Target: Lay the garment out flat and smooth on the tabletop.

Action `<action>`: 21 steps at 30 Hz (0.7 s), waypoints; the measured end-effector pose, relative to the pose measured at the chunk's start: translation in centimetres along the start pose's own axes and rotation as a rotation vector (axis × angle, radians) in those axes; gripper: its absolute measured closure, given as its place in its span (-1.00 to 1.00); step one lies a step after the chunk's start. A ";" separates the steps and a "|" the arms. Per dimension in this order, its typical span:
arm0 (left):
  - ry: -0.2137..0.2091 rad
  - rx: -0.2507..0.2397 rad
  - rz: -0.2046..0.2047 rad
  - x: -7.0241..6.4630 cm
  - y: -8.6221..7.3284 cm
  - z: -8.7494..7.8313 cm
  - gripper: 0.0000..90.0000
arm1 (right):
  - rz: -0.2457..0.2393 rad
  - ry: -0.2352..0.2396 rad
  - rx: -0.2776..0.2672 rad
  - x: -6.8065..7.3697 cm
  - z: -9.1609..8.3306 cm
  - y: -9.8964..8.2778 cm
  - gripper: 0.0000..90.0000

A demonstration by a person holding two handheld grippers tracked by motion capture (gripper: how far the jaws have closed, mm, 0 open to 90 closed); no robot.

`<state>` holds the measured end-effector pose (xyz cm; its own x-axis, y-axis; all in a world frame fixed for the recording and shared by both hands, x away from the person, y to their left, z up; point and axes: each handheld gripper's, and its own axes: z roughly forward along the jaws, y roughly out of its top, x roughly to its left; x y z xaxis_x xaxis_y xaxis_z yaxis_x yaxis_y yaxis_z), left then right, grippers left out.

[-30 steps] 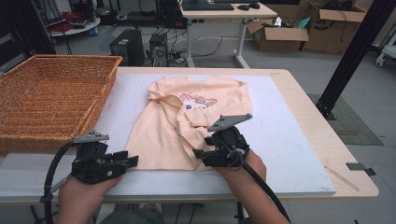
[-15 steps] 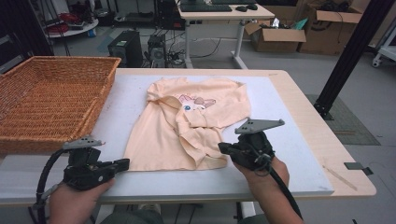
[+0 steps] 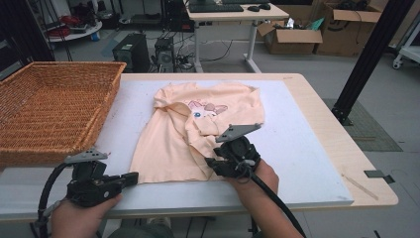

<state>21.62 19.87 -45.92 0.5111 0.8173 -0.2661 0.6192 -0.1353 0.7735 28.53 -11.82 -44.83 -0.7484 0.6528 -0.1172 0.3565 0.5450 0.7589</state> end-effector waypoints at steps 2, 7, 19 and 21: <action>0.001 0.001 0.005 0.0 0.0 0.0 1.00 | 0.005 0.002 -0.014 -0.1 0.3 0.1 0.73; -0.008 -0.004 0.005 0.1 -0.1 0.0 1.00 | 0.116 0.055 -0.066 -1.6 -0.3 -0.6 0.93; -0.005 -0.003 0.006 0.0 -0.1 -0.1 1.00 | 0.135 0.078 -0.152 -2.7 -5.6 -3.6 0.94; -0.004 -0.001 0.006 0.0 -0.1 -0.1 1.00 | 0.128 0.057 -0.155 -2.6 -6.8 -4.6 0.95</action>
<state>21.46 19.95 -45.96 0.5174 0.8141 -0.2636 0.6153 -0.1400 0.7757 25.02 -19.59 -43.73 -0.7345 0.6783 0.0196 0.3639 0.3694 0.8550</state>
